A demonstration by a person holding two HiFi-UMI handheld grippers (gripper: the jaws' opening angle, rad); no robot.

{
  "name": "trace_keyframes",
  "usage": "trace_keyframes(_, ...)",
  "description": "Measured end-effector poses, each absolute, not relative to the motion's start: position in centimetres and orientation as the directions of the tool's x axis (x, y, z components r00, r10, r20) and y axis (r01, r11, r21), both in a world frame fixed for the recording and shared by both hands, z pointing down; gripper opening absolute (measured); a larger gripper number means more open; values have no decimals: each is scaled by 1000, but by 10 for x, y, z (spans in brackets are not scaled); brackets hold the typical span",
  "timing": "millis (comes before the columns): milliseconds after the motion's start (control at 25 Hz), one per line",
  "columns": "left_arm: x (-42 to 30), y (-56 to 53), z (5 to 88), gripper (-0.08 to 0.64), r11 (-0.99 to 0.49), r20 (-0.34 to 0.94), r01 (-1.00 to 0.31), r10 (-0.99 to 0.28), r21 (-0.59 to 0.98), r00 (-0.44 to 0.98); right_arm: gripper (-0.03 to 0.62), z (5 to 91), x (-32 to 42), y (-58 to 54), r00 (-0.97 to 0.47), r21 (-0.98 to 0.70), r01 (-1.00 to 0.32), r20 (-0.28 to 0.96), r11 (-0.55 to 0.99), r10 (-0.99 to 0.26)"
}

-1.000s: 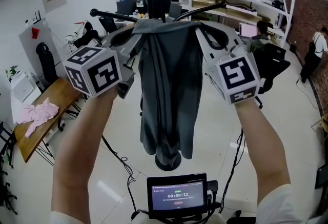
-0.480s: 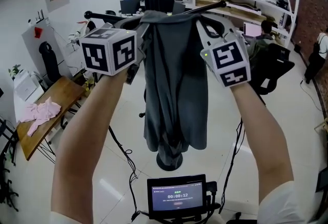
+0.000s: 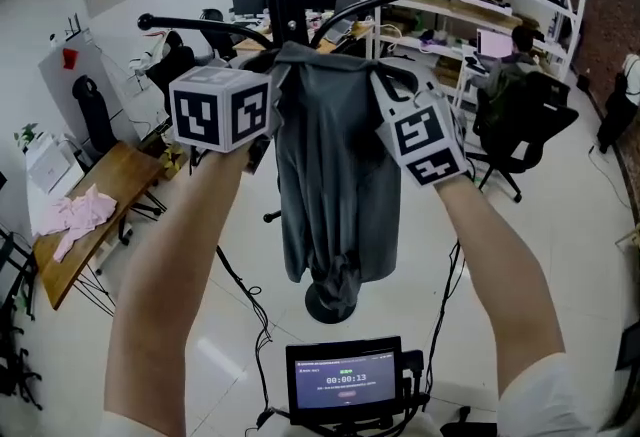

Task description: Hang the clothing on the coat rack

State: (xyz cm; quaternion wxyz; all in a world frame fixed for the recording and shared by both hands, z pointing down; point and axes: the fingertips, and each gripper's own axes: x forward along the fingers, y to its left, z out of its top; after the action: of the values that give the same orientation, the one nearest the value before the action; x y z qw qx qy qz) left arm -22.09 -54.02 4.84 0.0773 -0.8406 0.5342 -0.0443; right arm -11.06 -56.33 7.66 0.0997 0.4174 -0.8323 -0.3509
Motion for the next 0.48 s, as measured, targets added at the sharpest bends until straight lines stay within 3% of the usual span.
trace_keyframes(480, -215, -523, 116, 15, -468, 10, -878, -883, -100, 470, 11, 148, -128, -543, -684, 637, -575, -28, 514, -729)
